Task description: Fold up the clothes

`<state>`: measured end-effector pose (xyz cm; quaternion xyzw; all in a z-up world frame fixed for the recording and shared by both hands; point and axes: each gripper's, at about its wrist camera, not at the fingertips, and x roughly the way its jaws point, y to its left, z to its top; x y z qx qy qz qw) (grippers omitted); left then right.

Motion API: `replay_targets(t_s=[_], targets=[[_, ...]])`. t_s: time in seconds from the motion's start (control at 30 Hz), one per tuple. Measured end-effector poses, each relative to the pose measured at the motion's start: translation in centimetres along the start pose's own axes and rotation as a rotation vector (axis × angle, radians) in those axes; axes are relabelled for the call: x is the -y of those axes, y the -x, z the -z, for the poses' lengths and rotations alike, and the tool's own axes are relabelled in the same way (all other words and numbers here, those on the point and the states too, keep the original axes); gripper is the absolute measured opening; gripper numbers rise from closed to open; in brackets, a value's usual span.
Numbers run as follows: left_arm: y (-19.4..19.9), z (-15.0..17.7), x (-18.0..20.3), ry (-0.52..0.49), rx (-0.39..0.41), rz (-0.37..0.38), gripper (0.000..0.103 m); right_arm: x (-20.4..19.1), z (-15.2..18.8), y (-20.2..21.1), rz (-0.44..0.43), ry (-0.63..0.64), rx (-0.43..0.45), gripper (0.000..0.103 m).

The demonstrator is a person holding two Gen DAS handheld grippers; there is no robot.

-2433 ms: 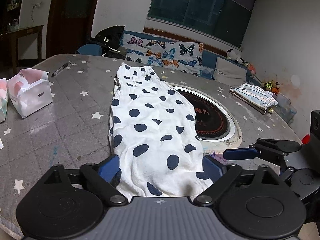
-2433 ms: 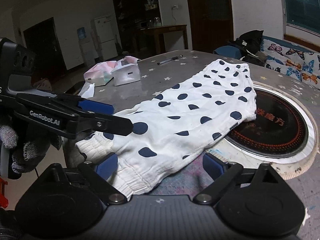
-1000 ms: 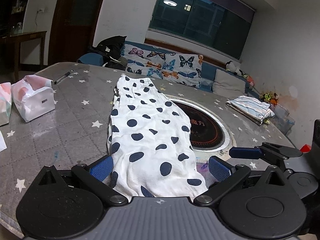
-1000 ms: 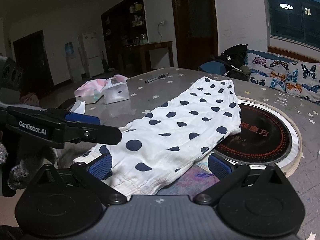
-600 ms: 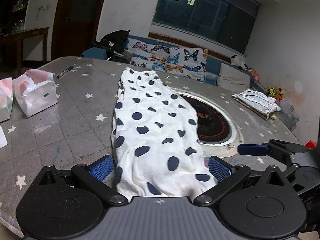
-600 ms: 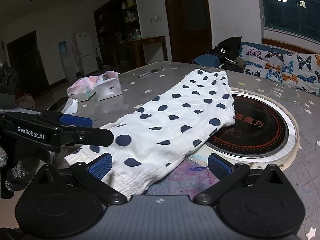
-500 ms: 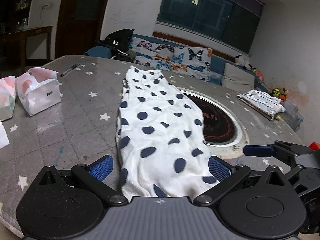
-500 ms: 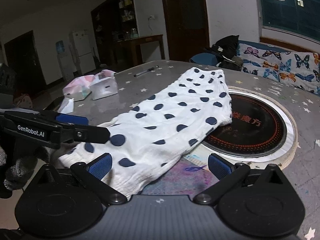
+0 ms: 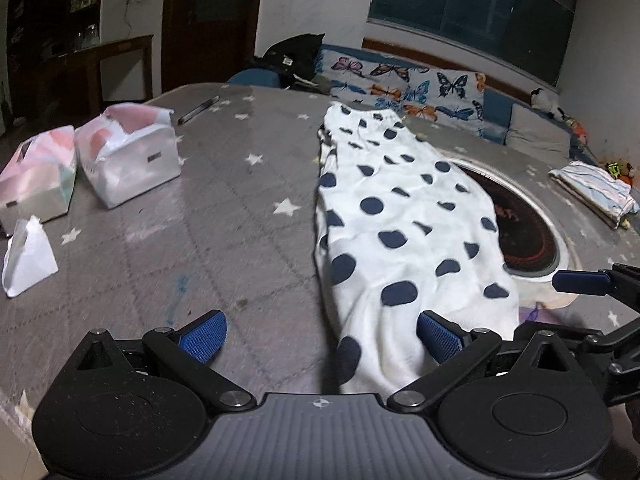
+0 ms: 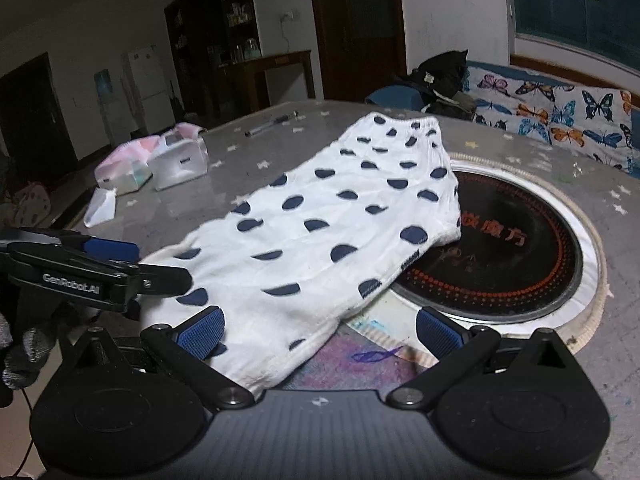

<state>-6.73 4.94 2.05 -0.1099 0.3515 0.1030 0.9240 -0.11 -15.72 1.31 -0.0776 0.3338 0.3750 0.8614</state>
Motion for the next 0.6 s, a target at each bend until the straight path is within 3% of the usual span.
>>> replay_targets(t_s=[0.1,0.4,0.6], targets=[[0.1,0.1,-0.2,0.008,-0.007,0.004,0.103,0.2,0.1,-0.4,0.019,0.003,-0.028,0.103],[-0.1,-1.5,-0.2,0.017,0.029,-0.001,0.103,0.0,-1.8,-0.8,0.029,0.026,0.005,0.103],[-1.0,-1.2,-0.7,0.019,0.009,-0.02,0.103,-0.3,-1.5,-3.1,0.037,0.036,-0.045,0.103]])
